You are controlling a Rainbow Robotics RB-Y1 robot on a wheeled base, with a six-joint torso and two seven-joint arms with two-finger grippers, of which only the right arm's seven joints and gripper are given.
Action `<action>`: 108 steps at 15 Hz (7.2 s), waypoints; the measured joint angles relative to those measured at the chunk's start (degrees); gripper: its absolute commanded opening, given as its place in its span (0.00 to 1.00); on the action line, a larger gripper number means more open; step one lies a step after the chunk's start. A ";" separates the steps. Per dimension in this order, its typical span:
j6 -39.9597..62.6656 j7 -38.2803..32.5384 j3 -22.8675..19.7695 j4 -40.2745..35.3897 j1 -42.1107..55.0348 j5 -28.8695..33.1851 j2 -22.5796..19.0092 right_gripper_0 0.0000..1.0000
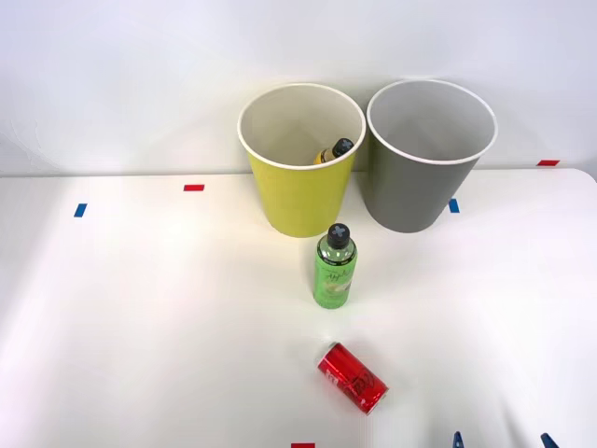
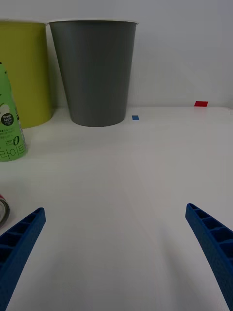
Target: Put cans in the gray bin, plastic bottles in the light green bin
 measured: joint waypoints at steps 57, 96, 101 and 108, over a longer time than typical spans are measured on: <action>19.09 1.13 2.10 -14.99 -1.26 1.02 -26.04 0.95; 126.12 -20.18 33.44 -44.93 -65.73 -21.08 -38.62 0.82; 129.66 -21.01 34.72 -40.43 -71.92 -24.85 -35.45 0.81; 131.98 -21.12 34.87 -33.24 -74.63 -26.07 -28.38 0.81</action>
